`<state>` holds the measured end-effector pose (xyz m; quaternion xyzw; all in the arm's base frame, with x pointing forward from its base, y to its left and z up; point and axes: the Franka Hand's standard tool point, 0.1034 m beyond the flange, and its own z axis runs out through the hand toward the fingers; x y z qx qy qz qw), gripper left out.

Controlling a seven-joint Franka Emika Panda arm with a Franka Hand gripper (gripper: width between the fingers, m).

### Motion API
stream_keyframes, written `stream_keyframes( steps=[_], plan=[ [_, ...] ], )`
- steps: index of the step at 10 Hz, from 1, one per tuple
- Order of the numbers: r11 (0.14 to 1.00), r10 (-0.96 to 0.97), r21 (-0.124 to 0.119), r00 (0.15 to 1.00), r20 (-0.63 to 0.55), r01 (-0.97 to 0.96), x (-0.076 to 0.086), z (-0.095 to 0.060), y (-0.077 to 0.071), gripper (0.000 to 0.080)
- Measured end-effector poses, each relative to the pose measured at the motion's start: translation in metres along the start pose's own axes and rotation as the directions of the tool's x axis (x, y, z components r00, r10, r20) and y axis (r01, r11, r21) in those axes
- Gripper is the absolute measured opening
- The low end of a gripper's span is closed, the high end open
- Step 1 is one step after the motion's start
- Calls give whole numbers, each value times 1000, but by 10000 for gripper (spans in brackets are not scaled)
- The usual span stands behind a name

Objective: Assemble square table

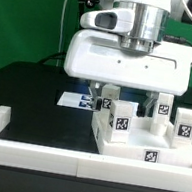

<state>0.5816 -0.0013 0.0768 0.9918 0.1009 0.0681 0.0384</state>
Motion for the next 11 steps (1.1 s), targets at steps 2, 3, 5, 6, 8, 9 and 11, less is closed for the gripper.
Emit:
stream_keyframes(
  steps=[2, 3, 5, 6, 8, 9, 11],
  plan=[
    [1000, 0, 0, 1000, 0, 0, 0, 0, 0, 469],
    [1000, 0, 0, 1000, 0, 0, 0, 0, 0, 300],
    [999, 44, 0, 999, 0, -44, 0, 0, 0, 295],
    [996, 84, 1, 996, 0, -84, 0, 0, 0, 295],
    [967, 255, 2, 967, 1, -255, 0, 0, 0, 294],
    [951, 309, 2, 951, 1, -309, 0, 1, 0, 294],
    [892, 452, 3, 892, 1, -452, 0, 1, -1, 293]
  ],
)
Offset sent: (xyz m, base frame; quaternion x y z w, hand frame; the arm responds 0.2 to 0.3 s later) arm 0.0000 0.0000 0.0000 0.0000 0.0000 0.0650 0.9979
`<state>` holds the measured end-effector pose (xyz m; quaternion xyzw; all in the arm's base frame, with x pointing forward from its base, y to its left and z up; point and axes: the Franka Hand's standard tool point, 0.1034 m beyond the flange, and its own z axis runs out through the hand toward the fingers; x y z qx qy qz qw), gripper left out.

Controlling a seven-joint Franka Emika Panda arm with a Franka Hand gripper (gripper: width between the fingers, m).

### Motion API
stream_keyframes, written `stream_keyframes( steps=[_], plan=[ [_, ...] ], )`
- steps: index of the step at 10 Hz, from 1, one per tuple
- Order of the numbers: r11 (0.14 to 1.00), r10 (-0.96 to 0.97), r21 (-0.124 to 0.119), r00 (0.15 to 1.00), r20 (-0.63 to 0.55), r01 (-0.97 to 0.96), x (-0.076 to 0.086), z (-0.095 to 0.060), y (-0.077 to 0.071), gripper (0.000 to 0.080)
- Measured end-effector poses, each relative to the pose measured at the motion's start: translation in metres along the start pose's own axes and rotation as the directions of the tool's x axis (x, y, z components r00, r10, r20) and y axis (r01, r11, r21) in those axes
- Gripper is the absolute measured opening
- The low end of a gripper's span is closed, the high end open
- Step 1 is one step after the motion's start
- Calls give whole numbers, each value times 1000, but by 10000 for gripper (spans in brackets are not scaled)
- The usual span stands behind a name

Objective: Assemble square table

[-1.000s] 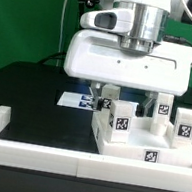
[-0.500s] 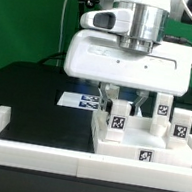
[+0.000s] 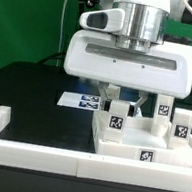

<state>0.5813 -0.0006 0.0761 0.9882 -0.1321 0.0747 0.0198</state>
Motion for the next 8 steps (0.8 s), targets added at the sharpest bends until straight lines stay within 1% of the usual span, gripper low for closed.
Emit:
stream_keyframes(
  steps=[1, 2, 3, 4, 5, 6, 8],
  plan=[
    [997, 75, 0, 997, 0, -75, -1, 0, -2, 293],
    [980, 197, 1, 980, 1, -197, -2, 0, -7, 293],
    [945, 327, -1, 945, 1, -327, -3, 0, -8, 293],
    [929, 371, 0, 929, 1, -371, -3, 0, -7, 293],
    [875, 484, 10, 875, 1, -484, -4, 1, -6, 293],
    [846, 533, 9, 846, 2, -533, -4, 1, -6, 293],
    [723, 691, 11, 723, 6, -691, -4, 1, -6, 294]
  ],
)
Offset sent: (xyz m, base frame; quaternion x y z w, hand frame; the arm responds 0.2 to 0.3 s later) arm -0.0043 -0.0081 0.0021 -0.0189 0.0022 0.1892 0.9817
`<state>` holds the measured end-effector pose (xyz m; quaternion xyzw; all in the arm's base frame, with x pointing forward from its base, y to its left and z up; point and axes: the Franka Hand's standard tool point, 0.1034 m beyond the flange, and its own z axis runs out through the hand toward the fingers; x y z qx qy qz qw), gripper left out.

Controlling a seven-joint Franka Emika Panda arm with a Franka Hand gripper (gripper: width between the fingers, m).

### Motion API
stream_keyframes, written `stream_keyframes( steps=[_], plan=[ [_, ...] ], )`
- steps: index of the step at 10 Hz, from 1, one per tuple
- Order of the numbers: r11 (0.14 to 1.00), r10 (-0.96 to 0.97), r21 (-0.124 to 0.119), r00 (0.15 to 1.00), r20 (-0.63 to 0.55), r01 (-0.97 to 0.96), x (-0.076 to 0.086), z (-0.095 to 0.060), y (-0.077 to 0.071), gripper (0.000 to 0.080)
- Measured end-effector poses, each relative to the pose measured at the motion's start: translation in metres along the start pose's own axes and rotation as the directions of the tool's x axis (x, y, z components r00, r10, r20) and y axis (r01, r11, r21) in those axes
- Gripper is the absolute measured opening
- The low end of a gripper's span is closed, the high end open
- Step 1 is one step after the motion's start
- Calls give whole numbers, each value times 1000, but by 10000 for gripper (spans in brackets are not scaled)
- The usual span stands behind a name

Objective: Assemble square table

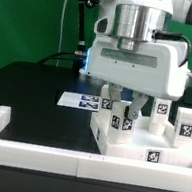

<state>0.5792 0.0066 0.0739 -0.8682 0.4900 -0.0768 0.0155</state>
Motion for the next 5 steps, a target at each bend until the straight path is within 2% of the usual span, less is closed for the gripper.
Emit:
stream_keyframes(
  steps=[3, 5],
  plan=[
    [961, 277, 3, 961, 1, -277, 0, 0, 0, 294],
    [933, 359, 3, 933, 0, -359, 0, 0, 0, 294]
  ],
)
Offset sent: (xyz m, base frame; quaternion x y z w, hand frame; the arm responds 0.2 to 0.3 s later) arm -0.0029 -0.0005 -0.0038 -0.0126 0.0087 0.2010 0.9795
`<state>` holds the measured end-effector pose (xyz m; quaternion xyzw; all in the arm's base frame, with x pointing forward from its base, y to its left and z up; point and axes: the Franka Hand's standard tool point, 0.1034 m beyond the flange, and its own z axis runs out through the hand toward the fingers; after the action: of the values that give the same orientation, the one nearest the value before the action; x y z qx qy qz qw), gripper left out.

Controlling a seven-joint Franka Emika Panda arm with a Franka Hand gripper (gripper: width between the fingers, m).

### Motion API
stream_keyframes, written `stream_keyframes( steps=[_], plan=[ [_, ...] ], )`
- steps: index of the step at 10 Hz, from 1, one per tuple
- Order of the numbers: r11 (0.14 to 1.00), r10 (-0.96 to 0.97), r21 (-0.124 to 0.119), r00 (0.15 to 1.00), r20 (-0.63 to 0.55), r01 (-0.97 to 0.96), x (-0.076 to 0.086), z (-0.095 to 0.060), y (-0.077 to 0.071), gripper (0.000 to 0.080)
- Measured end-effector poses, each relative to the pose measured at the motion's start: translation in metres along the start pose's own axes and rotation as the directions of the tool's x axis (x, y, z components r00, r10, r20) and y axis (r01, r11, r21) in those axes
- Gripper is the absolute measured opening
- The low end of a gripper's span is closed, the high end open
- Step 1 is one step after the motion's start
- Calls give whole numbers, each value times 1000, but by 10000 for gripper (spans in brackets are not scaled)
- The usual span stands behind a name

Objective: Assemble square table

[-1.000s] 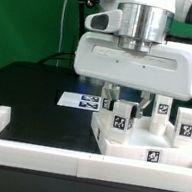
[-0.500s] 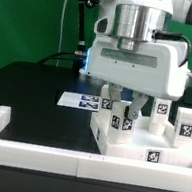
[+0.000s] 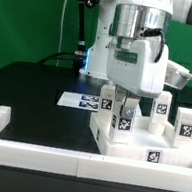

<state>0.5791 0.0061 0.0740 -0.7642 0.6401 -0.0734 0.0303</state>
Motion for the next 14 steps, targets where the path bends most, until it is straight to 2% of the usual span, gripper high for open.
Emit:
stream_keyframes(
  steps=[2, 3, 4, 5, 6, 7, 10, 14],
  plan=[
    [995, 101, 3, 995, 11, -101, -1, 0, 0, 294],
    [997, 80, 3, 997, 11, -80, -1, 0, 0, 474],
    [1000, 7, 9, 1000, 7, -7, 2, 0, 0, 589],
    [1000, -16, 12, 1000, 5, 16, 2, 1, 0, 589],
    [992, -120, 29, 993, -11, 120, 4, 1, 0, 640],
    [965, -260, 37, 965, -30, 261, 5, 2, 3, 647],
    [920, -388, 36, 921, -34, 389, 0, 4, 5, 649],
    [765, -643, 21, 765, -44, 644, 1, 4, 6, 649]
  ],
)
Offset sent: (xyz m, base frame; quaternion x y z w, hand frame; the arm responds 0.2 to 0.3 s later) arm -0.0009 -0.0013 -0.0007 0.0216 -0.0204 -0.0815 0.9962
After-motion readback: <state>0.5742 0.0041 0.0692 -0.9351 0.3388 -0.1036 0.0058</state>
